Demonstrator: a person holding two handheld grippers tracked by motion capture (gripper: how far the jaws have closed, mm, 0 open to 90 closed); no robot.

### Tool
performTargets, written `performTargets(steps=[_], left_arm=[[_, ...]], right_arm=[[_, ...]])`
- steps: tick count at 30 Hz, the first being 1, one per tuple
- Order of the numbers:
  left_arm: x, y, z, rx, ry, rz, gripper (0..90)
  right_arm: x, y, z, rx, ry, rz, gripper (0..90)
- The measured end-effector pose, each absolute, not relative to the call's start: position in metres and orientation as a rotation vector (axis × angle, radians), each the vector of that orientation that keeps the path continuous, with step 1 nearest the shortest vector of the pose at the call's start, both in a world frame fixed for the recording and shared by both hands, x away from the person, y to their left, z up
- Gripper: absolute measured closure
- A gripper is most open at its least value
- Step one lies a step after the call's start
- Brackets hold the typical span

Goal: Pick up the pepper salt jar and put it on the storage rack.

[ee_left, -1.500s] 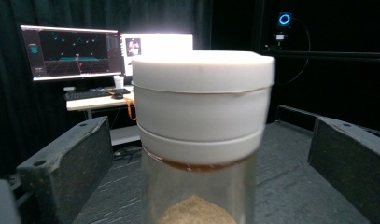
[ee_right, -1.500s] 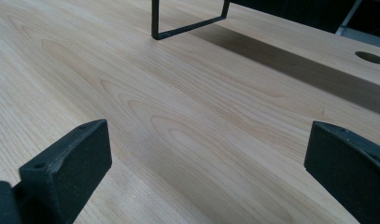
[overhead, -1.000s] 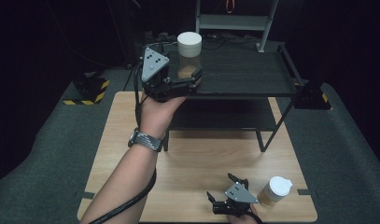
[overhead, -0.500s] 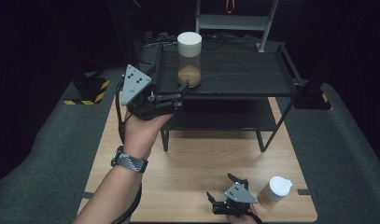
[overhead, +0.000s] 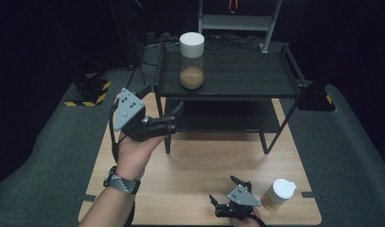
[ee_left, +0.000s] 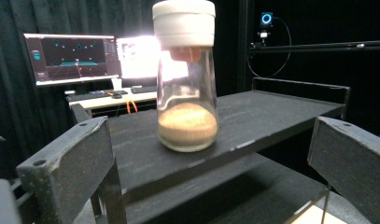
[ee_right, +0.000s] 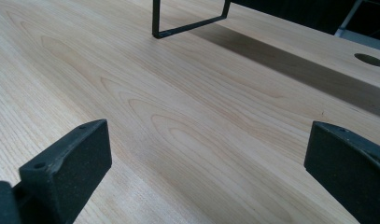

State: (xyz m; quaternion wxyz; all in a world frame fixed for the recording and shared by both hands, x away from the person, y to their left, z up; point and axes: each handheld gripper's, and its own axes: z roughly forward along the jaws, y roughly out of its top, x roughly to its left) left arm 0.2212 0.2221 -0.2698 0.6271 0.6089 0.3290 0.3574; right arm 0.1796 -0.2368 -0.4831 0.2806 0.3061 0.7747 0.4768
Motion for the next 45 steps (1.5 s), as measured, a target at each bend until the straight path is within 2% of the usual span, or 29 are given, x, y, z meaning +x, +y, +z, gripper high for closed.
performTargets(steps=[33, 45], left_arm=[[0.189, 0.234, -0.363, 1.525, 0.815, 0.805, 0.4], [0.181, 0.237, -0.411, 1.602, 0.884, 0.742, 0.3]], right_arm=[[0.179, -0.236, -0.483, 0.81, 2.079, 1.269, 0.0], [0.179, -0.235, -0.483, 0.809, 2.08, 1.267, 0.0]])
